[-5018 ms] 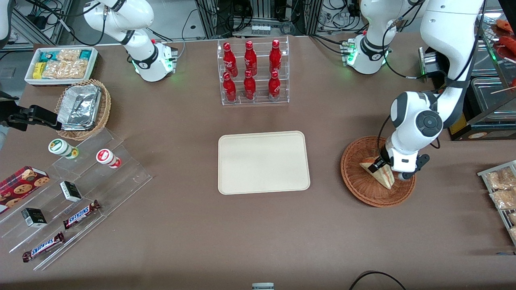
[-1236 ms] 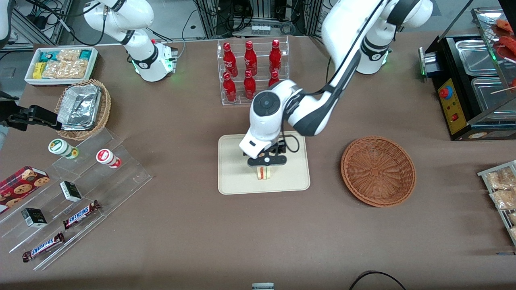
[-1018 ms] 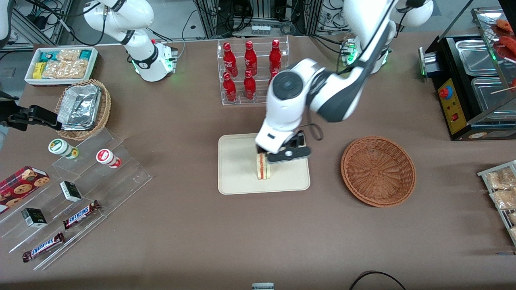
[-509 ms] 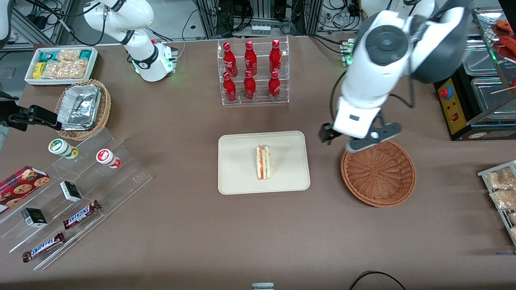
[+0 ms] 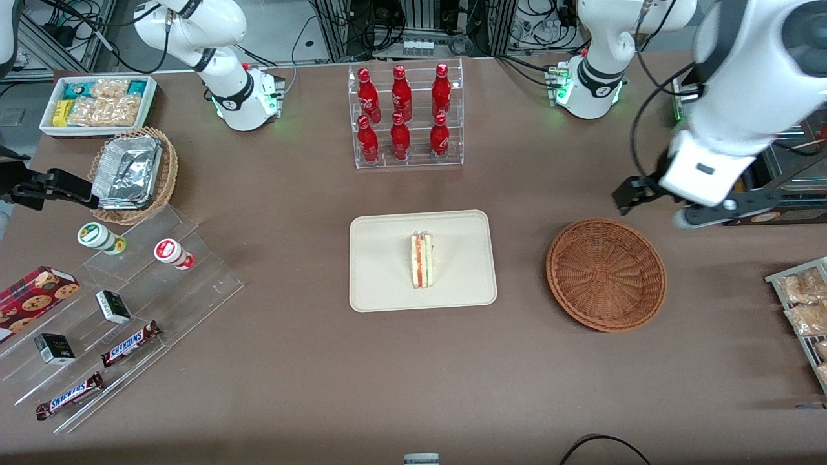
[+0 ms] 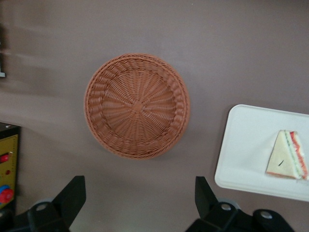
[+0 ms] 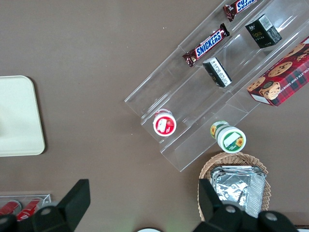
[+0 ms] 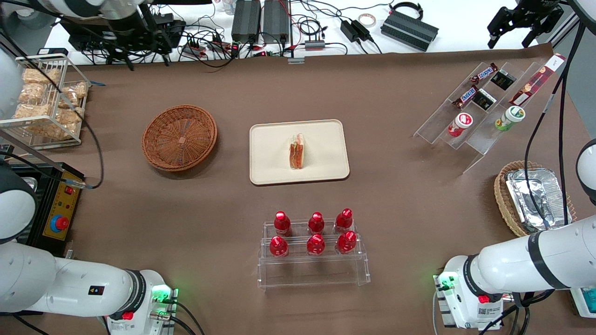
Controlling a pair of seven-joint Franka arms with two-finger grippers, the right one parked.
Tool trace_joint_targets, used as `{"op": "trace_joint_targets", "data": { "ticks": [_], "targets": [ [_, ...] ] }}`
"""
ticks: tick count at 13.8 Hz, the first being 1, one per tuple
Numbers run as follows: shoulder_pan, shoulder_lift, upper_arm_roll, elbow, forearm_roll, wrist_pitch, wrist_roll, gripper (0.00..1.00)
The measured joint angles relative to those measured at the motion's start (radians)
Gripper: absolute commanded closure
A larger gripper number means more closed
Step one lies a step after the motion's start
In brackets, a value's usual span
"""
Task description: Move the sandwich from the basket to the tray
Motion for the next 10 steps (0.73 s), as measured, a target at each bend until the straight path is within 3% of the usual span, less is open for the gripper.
{"op": "trace_joint_targets", "data": {
  "ticks": [4,10],
  "targets": [
    [0.072,-0.023,0.001,-0.002,-0.004,-0.024,0.136,0.00],
    [0.075,-0.015,-0.003,0.045,-0.004,-0.024,0.227,0.00]
  ]
}}
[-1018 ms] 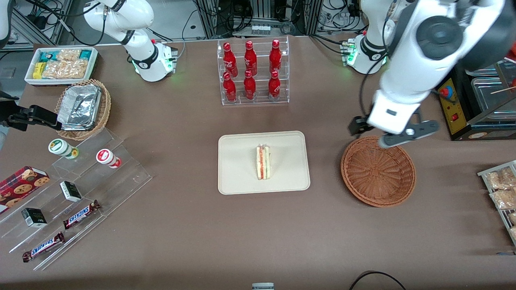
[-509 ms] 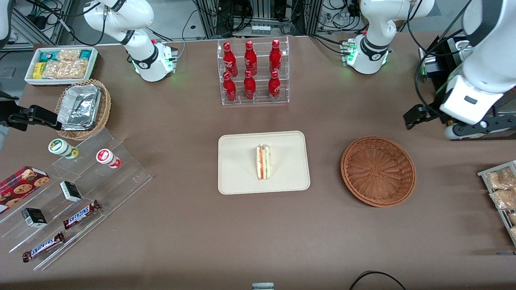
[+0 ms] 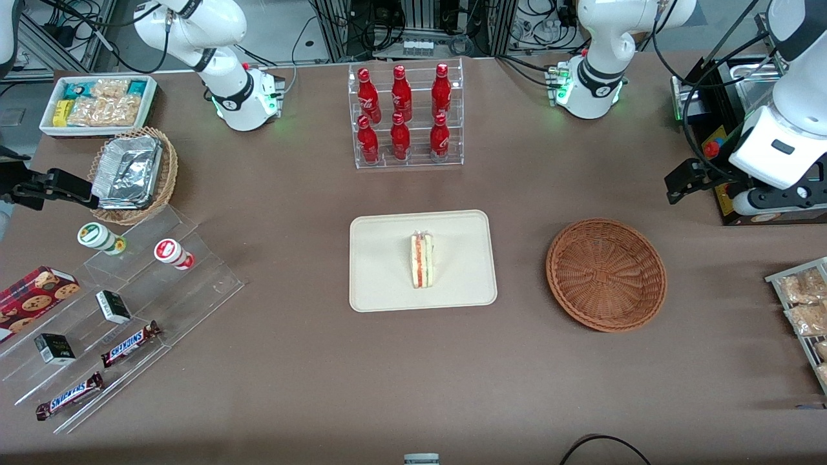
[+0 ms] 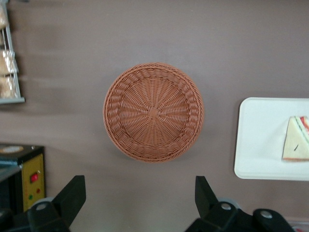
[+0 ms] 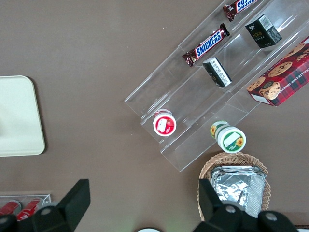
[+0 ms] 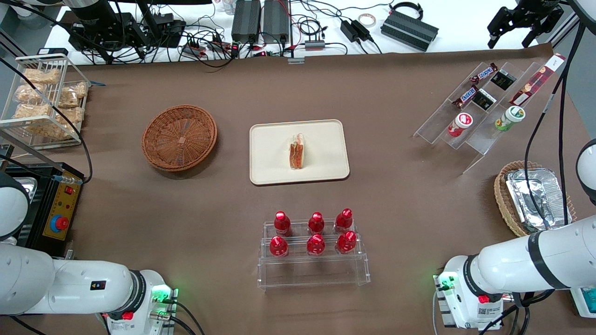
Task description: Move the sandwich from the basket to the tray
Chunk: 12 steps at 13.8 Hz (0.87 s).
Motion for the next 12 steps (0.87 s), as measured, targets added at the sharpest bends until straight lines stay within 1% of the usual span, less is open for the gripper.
{"op": "trace_joint_targets", "data": {
  "ticks": [2,5,12],
  "targets": [
    [0.001,0.004,0.000,0.010,0.000,0.001,0.038,0.00],
    [0.001,0.014,0.001,0.022,0.000,0.001,0.043,0.00],
    [0.003,0.028,0.053,0.032,-0.001,-0.012,0.116,0.00]
  ]
}}
